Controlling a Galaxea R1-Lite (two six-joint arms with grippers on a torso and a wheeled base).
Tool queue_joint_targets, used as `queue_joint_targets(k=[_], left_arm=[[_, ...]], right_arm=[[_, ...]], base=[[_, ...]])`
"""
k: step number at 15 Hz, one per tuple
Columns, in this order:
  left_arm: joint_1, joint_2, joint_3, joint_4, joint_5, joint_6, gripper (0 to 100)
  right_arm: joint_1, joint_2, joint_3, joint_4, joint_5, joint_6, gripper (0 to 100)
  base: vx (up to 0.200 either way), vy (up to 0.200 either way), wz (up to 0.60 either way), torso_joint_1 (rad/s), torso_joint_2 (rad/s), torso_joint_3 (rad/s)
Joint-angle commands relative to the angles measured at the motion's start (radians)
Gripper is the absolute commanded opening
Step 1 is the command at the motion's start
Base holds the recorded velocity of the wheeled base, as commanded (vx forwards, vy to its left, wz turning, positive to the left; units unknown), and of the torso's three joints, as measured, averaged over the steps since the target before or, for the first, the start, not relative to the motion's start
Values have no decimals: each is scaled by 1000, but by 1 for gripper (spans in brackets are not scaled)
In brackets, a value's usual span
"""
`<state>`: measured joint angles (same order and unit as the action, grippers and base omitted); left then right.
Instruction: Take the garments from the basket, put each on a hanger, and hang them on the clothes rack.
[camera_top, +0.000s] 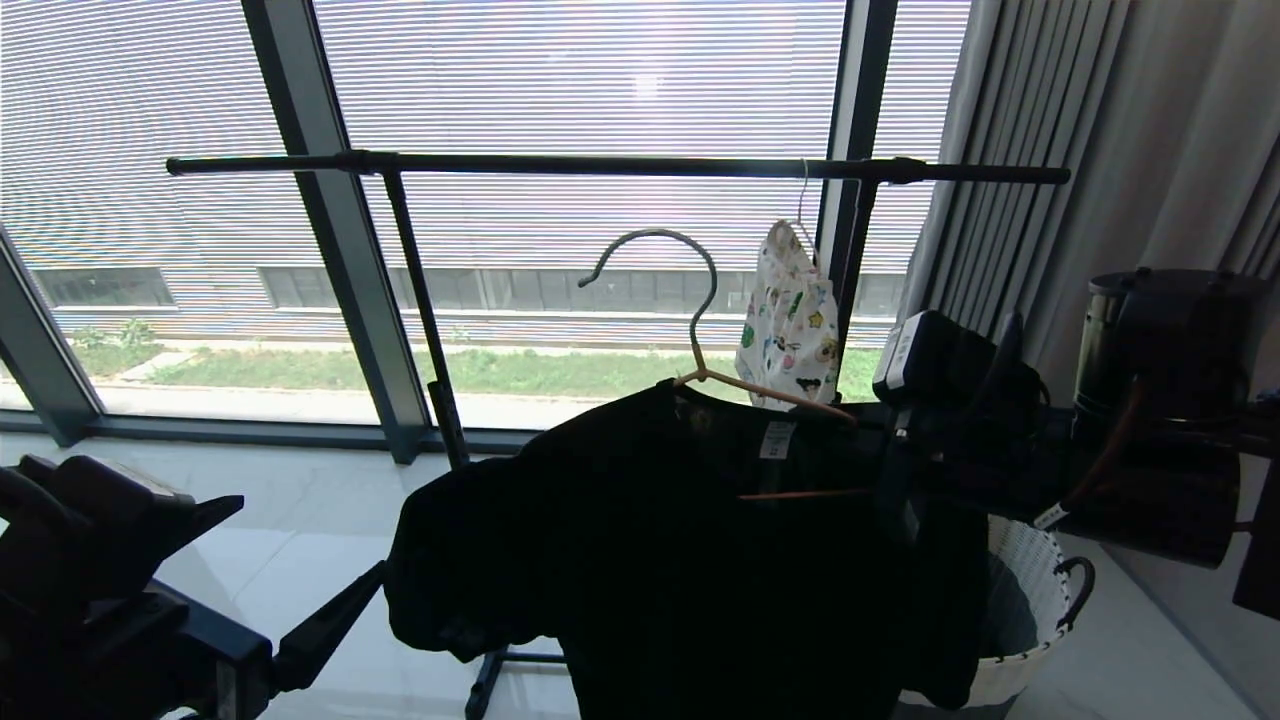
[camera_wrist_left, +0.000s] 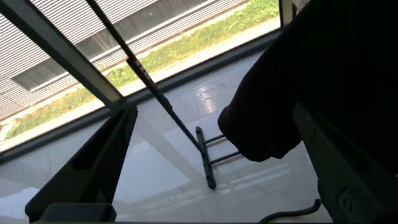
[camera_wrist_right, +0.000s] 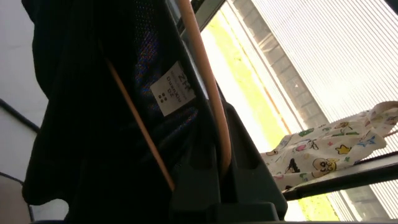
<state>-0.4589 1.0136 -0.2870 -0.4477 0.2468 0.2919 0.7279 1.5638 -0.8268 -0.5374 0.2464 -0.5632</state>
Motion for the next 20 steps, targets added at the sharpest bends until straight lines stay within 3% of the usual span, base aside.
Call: queue_joint_targets(k=[1,5,7,8,13,16,20], left_arm=[[14,95,-17,-2,-3,-2,100],[23,215,-31,-31,-8,-5,100],[52,267,-40,-95,-12,-7,100],[82,292,-38,-143,-12,-7,0],[148,315,-12,-189,-1,1,0],[278,312,6,-189,3,3,0],[215,263,17,-194,-9,1,0]], right_arm=[[-2,-21,0,-4,1,3,0],[-1,-33,0,-9,1,3,0],[4,-48,0,-9,1,3,0],[4,-53,0,-9,-1,3,0],[4,-48,0,-9,-4,3,0],[-13,-39,0,-10,-6,11,0],[-16,-24,-3,-10,-7,39,0]], base=[[0,0,0,0,0,0],[0,0,0,0,0,0],[0,0,0,0,0,0],[0,0,0,0,0,0],[0,0,0,0,0,0],[0,0,0,0,0,0],[0,0,0,0,0,0]])
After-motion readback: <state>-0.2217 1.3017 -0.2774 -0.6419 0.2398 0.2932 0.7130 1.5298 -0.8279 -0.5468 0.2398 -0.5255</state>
